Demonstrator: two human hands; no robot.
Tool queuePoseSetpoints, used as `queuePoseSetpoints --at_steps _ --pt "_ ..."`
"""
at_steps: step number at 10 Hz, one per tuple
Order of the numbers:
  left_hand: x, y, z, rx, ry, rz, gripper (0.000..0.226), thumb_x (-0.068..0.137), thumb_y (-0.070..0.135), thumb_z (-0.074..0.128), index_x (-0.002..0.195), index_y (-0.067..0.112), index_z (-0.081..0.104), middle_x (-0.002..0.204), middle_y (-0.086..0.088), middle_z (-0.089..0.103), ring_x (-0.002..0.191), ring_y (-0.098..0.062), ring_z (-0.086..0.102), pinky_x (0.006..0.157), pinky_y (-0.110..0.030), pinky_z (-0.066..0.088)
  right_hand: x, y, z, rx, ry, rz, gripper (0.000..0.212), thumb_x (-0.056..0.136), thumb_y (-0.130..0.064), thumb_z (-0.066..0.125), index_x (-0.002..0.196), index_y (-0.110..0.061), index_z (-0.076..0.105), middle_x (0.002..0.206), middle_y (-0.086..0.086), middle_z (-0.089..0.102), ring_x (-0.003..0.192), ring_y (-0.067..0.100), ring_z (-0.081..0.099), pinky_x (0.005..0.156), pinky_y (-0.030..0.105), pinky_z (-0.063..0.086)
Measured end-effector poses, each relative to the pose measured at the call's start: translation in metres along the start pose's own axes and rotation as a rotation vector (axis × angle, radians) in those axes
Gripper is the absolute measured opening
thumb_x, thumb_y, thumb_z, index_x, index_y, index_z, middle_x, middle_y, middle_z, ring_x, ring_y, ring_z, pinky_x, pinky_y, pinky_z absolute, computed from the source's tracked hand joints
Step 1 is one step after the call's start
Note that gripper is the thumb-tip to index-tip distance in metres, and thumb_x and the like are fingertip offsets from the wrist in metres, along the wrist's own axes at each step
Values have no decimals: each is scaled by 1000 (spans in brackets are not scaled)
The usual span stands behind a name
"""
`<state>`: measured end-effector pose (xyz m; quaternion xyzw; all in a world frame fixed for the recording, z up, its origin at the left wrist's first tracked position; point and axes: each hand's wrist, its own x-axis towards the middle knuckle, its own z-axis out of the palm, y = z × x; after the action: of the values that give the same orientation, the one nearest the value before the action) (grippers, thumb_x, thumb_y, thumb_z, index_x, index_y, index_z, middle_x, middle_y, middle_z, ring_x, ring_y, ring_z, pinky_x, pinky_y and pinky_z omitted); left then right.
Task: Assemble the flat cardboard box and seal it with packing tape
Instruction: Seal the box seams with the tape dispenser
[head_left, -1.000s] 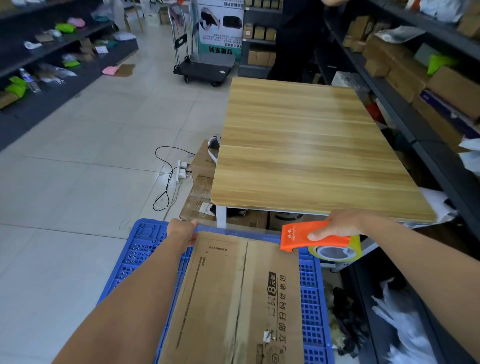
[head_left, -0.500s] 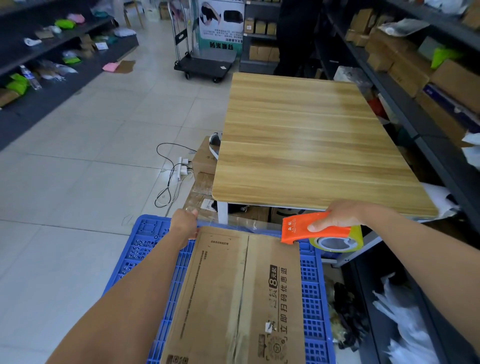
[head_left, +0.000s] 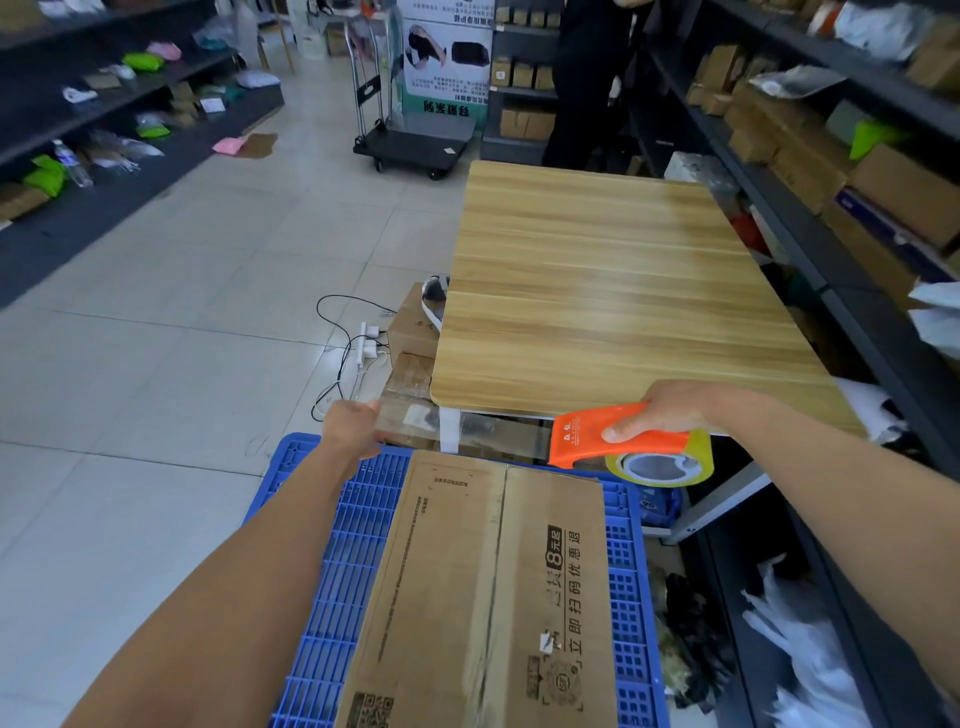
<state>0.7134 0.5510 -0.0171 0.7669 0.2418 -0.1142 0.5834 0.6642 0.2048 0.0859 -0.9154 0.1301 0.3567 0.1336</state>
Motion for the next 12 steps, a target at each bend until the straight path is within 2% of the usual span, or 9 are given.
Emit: queuePoseSetpoints --at_steps 2,5,6,7,8,9,10,11,12 --pt "14 -19 -9 53 -37 -69 39 95 17 52 124 -9 52 99 -18 58 61 -17 54 66 -38 53 3 -16 12 -46 -31 9 65 66 -73 65 99 -18 63 96 -2 65 88 17 62 84 31 48" --pt "26 -49 12 135 -81 -166 39 95 17 51 126 -7 53 126 -25 60 57 -14 49 50 -28 48 15 -11 36 -39 -46 63 70 63 -74 66 105 -18 61 97 -3 64 88 17 61 83 31 48" --pt "26 -55 20 171 -79 -214 39 94 20 52 125 -5 54 124 -23 62 62 -17 53 70 -38 60 17 -9 38 -8 -37 64 64 63 -73 67 98 -21 64 96 -3 66 89 18 63 87 33 50" --pt "32 -67 32 173 -124 -257 40 94 25 52 123 -3 56 124 -21 63 66 -16 54 89 -44 56 16 -5 40 25 -30 47 44 67 -68 69 81 -27 61 88 -5 65 80 13 62 71 26 46" --pt "16 -61 41 212 -153 -331 44 94 17 51 134 -1 46 129 -15 60 79 -14 60 90 -32 54 19 -2 45 47 -11 51 50 66 -67 70 87 -23 61 86 -6 64 79 13 61 70 26 45" --pt "19 -63 43 275 -113 -224 57 94 17 55 144 11 31 124 -12 60 103 -24 60 88 -34 52 20 -1 44 52 -10 42 45 66 -66 70 81 -25 60 83 -7 63 77 12 60 70 27 45" --pt "13 -63 35 215 -141 -271 73 91 37 59 150 27 17 105 -17 58 76 -27 55 59 -37 48 19 -2 43 47 -31 31 38 68 -65 70 74 -30 56 81 -8 62 75 12 59 70 26 44" --pt "19 -69 33 406 -91 -273 91 85 46 64 151 7 15 93 -18 62 54 -19 44 45 -28 35 20 -3 44 36 -43 32 45 68 -68 68 81 -26 59 84 -5 63 79 14 61 78 29 48" --pt "11 -52 36 453 34 -191 61 91 34 60 132 -9 46 71 -16 59 49 -22 46 49 -28 40 22 -4 44 14 -49 41 64 64 -72 67 97 -19 62 92 -2 65 85 18 62 87 35 50"
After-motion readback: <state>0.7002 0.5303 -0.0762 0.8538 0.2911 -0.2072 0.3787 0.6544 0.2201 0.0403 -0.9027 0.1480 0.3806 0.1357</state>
